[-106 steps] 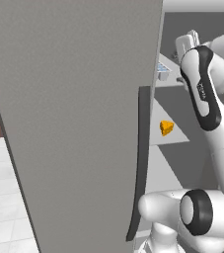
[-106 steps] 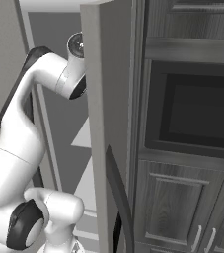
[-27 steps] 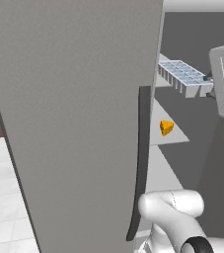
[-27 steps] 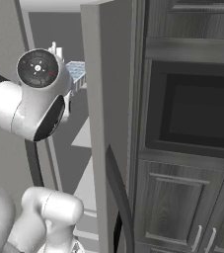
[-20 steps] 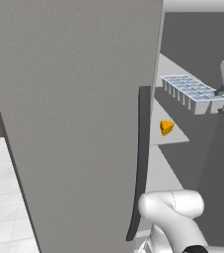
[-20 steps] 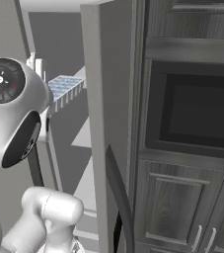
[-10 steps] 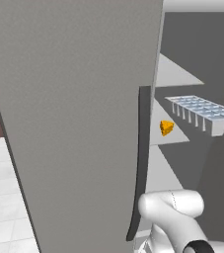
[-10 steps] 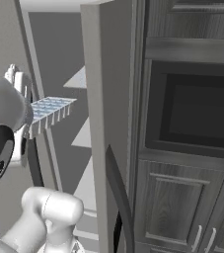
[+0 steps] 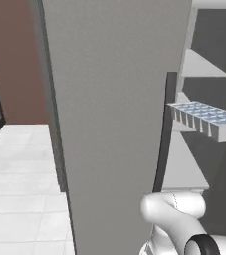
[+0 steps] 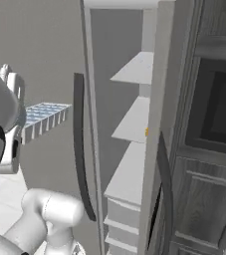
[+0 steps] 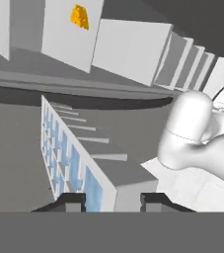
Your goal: Open the freezer door, pick up the ice cube tray from the freezer, and place it on the dining counter.
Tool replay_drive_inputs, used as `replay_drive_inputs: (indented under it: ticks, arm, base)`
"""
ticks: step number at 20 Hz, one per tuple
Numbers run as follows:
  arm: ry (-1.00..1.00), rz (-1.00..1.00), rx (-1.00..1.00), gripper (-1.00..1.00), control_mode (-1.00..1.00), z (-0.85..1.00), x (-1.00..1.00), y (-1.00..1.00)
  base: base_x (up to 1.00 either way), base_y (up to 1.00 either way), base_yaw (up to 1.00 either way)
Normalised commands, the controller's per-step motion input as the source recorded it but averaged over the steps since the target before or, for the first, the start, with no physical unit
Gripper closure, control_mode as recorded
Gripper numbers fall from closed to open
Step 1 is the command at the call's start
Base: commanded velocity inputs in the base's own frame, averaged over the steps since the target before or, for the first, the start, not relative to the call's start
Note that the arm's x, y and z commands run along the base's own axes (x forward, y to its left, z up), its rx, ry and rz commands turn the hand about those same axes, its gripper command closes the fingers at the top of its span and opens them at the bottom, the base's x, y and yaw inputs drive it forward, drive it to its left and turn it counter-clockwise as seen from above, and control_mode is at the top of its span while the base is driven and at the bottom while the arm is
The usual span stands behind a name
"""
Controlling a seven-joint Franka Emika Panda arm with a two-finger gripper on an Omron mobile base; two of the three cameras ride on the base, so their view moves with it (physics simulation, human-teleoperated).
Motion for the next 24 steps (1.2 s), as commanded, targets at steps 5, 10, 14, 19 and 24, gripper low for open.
replay_drive_inputs:
  ticks: [5, 10, 14, 19, 24]
  arm:
    - [0.00, 0.00, 0.00, 1.00, 1.00, 0.00, 0.00, 0.00]
    - [0.00, 0.00, 0.00, 1.00, 1.00, 0.00, 0.00, 0.00]
    - [0.00, 0.00, 0.00, 1.00, 1.00, 0.00, 0.00, 0.00]
    - [0.00, 0.00, 0.00, 1.00, 1.00, 0.00, 0.00, 0.00]
    - [0.00, 0.00, 0.00, 1.00, 1.00, 0.00, 0.00, 0.00]
  base:
    - [-0.51, 0.81, 0.76]
    - [-0.24, 0.50, 0.97]
    - [-0.06, 0.40, 0.96]
    - [-0.02, 0.20, 0.99]
    - [-0.01, 0.07, 1.00]
